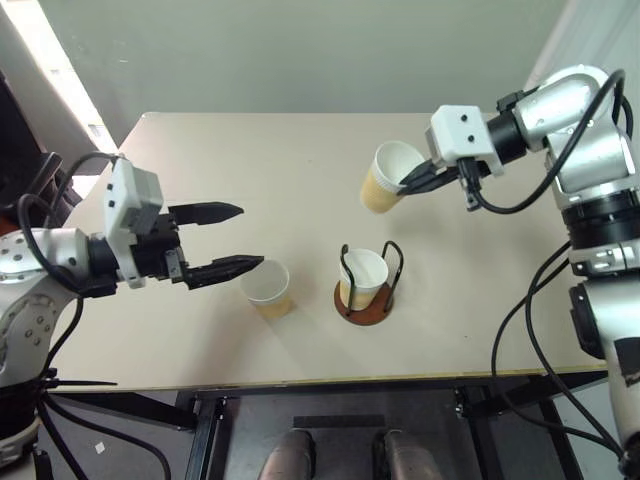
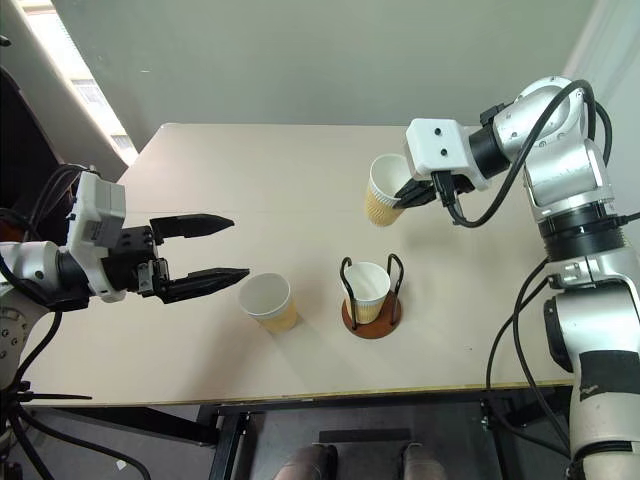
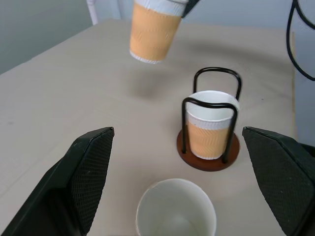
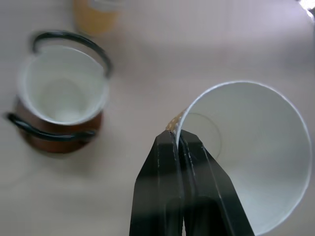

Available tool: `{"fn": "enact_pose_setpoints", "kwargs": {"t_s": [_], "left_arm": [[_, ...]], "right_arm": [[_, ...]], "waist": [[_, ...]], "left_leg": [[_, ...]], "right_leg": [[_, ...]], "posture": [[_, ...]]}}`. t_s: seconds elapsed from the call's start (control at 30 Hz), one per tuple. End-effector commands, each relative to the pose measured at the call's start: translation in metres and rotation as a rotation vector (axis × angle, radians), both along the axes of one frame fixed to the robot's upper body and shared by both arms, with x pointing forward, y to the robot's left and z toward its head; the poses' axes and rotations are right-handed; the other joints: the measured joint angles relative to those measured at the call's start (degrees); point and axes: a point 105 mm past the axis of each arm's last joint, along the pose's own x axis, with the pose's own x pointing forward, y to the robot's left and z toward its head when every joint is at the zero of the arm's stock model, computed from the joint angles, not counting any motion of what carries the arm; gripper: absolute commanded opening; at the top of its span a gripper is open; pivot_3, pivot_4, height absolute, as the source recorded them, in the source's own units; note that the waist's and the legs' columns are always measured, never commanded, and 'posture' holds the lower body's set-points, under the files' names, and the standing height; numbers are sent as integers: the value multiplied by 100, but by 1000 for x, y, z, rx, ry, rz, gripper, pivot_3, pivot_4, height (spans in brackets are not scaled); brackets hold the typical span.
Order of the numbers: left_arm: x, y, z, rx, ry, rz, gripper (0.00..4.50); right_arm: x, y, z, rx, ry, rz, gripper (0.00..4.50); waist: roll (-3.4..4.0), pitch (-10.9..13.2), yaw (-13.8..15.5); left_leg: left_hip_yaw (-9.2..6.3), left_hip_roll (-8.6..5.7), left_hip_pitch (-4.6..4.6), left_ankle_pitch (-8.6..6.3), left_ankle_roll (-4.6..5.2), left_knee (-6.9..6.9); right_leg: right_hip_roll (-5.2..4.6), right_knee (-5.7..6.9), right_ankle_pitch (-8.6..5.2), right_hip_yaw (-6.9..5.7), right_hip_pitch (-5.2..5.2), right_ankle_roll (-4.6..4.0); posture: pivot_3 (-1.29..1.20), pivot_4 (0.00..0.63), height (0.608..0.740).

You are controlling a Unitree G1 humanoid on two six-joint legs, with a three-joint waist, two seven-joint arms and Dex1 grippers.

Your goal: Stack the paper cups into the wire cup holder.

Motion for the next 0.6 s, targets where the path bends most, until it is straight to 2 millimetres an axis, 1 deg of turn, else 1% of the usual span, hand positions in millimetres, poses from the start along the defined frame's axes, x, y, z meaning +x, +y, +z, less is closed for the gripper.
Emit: {"fn": "enact_pose_setpoints", "kwargs": {"t_s": [0.03,0.1,0.17,0.43,0.6], "left_arm": [[-5,-4,6,17,-11,-42,4500],[-5,-5,4,18,-4,-50,4500],[-4,-5,3,21,0,-52,4500],[-5,-5,-2,34,12,-53,4500],[-8,-5,-2,35,19,-62,4500]], "right_arm": [[-27,13,17,22,-13,106,25],[-42,19,12,10,27,168,25],[-49,23,6,-8,46,194,25],[-62,27,-14,-61,114,240,25],[-61,25,-21,-86,125,232,25]], "waist": [[2,1,-3],[1,1,-4],[-1,0,-7],[-2,-1,-17],[-2,-1,-17]], "left_leg": [[0,0,3,3,0,0],[0,3,9,9,-1,-3],[0,13,20,11,-4,-3],[0,33,29,18,-6,-2],[2,33,28,13,-2,-2]], "right_leg": [[0,4,0,1,0,0],[5,8,0,3,1,0],[16,8,-1,4,9,-2],[37,10,-1,8,12,-13],[39,9,-4,8,12,-19]], "posture": [[0,150,740],[0,150,740],[0,150,740],[0,150,740],[0,150,740]]}}
